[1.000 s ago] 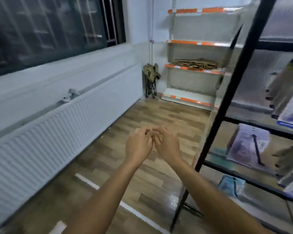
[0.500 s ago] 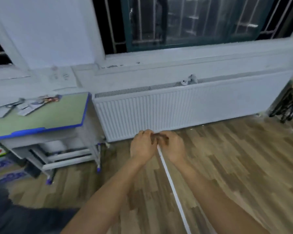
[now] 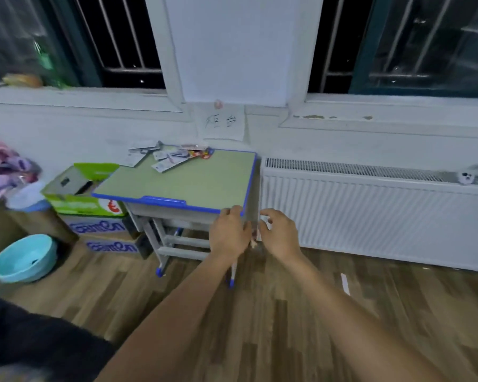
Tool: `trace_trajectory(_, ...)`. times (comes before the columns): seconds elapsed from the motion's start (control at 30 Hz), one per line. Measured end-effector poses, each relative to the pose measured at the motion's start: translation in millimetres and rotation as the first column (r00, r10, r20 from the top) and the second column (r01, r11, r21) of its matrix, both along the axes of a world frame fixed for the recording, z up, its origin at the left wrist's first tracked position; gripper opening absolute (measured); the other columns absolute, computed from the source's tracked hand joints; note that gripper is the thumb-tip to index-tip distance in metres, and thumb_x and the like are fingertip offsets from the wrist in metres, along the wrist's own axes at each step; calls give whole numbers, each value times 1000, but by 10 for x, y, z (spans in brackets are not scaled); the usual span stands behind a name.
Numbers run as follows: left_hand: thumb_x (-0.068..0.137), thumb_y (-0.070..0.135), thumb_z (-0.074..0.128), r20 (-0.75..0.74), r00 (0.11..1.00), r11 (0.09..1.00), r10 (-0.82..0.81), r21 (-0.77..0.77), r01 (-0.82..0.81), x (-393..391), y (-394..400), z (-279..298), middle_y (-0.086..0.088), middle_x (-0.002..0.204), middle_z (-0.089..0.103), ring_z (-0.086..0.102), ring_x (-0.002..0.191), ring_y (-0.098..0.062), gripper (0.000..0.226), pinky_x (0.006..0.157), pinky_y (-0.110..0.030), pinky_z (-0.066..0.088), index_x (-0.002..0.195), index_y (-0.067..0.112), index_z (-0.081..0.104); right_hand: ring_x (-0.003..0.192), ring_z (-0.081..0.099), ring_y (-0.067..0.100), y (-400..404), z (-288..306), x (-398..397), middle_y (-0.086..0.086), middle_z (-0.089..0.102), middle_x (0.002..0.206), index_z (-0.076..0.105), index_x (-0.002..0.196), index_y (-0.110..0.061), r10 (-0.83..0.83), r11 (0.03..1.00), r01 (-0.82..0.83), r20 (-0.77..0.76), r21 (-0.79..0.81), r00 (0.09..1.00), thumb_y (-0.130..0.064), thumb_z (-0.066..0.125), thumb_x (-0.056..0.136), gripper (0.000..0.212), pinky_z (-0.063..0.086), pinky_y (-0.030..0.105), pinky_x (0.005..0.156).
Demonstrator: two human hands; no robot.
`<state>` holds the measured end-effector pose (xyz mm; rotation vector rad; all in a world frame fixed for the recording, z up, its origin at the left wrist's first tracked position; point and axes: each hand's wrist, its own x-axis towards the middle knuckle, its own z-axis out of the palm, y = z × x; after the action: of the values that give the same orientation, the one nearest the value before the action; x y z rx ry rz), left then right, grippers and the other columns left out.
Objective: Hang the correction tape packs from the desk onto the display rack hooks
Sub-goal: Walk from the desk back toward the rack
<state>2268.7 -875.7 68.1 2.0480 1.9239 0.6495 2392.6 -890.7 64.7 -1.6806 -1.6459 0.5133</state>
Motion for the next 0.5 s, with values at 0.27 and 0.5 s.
trace_trajectory(0.27,97,39,49,-2,989,986,150,-80,-149,-923,1251,-159,-8,140,45,49,121,-27,48,97,-39,45,139,17,43,113,57,20,1389,-285,-842,4,60,126,57,125,-13,83,987,-88,-41,-134,996,-24,55,94,32,42,29,95)
trace_trajectory(0.5,97,43,47,-83,968,952,235,-179,-247,-1528,2597,-250,-9,143,41,42,126,-29,51,98,-43,43,141,18,38,108,61,23,2886,-494,-1424,11,64,119,57,122,-9,104,955,-135,-126,-263,987,-23,58,93,33,43,30,93)
